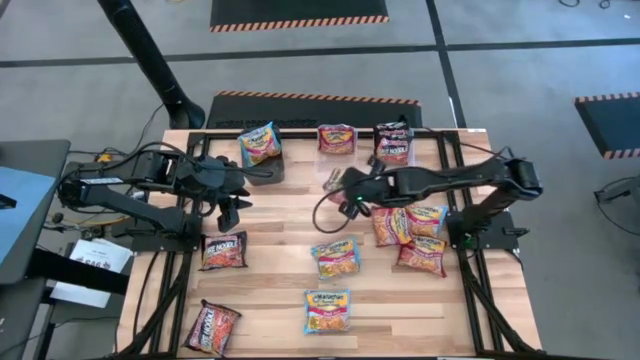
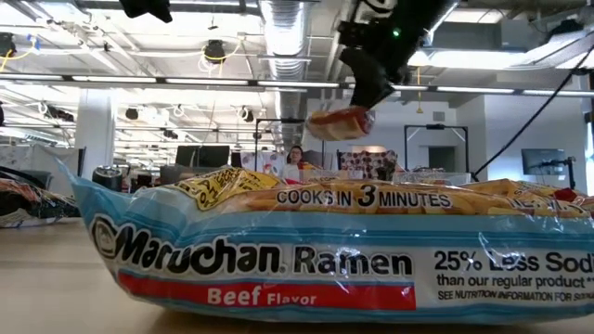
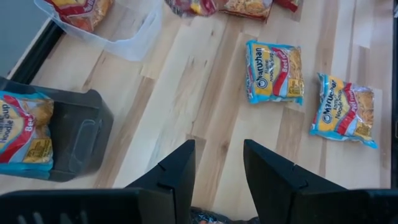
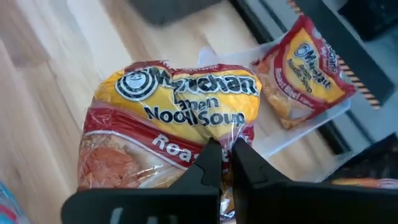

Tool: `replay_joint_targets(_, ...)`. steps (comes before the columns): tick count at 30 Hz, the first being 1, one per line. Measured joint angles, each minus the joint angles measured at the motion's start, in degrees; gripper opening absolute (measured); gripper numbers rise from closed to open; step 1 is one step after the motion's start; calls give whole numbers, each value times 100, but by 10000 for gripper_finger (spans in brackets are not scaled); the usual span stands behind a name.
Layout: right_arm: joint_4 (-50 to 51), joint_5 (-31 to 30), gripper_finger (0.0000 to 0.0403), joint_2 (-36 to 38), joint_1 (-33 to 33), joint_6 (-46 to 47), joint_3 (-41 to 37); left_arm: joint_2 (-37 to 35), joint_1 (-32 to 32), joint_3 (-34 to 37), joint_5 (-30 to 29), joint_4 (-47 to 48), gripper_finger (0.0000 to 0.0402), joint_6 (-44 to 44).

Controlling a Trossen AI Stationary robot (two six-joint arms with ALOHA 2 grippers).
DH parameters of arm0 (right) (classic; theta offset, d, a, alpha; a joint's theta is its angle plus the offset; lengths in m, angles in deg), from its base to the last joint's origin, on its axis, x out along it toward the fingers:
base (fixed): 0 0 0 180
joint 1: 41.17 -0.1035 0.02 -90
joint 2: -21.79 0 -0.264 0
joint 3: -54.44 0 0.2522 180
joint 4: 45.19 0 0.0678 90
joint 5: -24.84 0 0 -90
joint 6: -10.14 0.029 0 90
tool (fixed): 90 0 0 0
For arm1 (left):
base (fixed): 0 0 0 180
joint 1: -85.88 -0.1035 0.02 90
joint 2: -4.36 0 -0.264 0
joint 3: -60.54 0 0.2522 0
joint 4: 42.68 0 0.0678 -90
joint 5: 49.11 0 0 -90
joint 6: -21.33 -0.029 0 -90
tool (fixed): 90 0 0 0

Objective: Sort Maruchan noodles
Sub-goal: Put the red noodle pack into the left transparent bin

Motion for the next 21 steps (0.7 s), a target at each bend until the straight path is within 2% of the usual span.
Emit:
replay_joint_targets(6,-1467,1,22,605,289,606,-1122,0,1,0,-44,3,122,-1)
replay_joint_targets(9,-2290,-2,20,693,507,804,-1437,0,0,0,-46,3,122,-1)
replay_joint_targets(15,-3756,-36,18,267,1079,837,-1505,0,1,0,-48,0,122,-1)
replay_joint_targets(21,-4113,-529,22,-420,1558,1217,-1223,-2,1,0,-48,5,122,-1)
